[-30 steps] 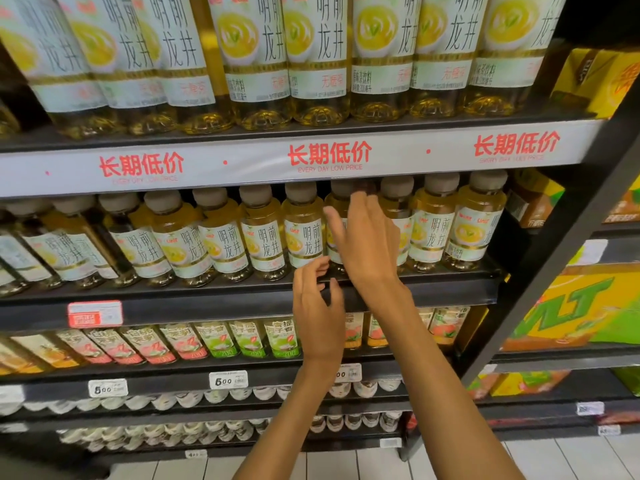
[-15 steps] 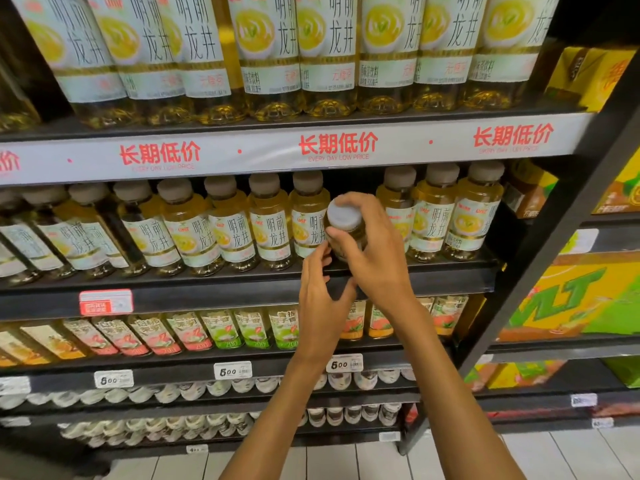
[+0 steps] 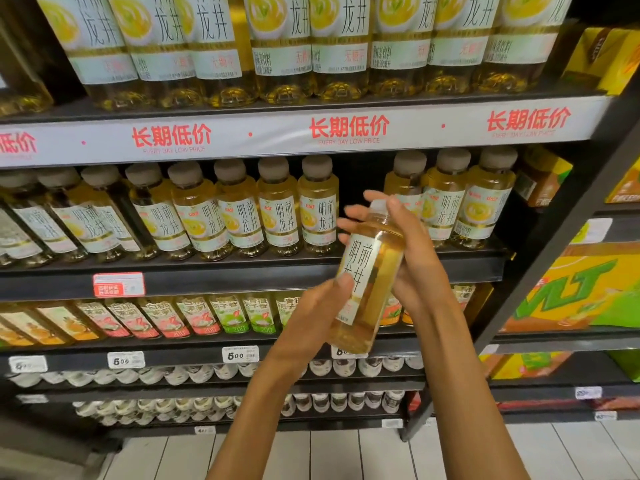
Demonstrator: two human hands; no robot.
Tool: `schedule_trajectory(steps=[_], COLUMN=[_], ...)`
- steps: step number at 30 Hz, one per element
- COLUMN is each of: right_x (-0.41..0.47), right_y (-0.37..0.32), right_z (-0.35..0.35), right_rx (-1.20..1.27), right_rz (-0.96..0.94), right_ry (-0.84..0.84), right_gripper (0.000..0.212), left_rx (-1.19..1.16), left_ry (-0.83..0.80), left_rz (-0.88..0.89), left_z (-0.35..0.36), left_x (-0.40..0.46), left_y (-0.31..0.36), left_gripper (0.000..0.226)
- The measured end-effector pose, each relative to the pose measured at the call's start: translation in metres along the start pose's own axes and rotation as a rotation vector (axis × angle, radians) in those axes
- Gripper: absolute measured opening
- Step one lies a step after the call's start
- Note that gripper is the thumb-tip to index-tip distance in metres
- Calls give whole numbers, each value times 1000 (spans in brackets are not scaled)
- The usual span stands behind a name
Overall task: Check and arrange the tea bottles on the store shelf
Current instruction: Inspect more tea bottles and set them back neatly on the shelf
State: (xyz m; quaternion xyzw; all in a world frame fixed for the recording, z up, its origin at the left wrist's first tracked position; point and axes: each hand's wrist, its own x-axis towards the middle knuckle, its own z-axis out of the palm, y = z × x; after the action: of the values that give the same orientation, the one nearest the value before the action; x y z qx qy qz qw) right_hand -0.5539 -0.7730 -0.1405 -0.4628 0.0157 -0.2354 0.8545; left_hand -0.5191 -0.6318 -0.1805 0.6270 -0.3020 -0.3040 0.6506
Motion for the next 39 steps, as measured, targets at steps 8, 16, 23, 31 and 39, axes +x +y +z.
schedule_trajectory(steps=[8,16,23,31,39], right_x=[-4,-5,-10,-14,-10], right_y=[-1,-3,-7,-4,-4], right_z=[0,4,3,-1,-13], right_rx=[-245,42,-271,127,-25], right_rz=[14,132,14,126,176], right_ry=[38,-53,89,-29,135], right_gripper=[34,42,29,32,35], left_rx=[-11,-582,-160,-555,-320], left_ry=[133,-251,96,-228,-158], left_rz=[-114,-369,-205,-342,-300], left_z=[8,2,9,15,17], left_x=[-6,-11,-11,-21,-27], left_y=[2,2,-1,9,16], left_gripper=[60,64,72,74,73])
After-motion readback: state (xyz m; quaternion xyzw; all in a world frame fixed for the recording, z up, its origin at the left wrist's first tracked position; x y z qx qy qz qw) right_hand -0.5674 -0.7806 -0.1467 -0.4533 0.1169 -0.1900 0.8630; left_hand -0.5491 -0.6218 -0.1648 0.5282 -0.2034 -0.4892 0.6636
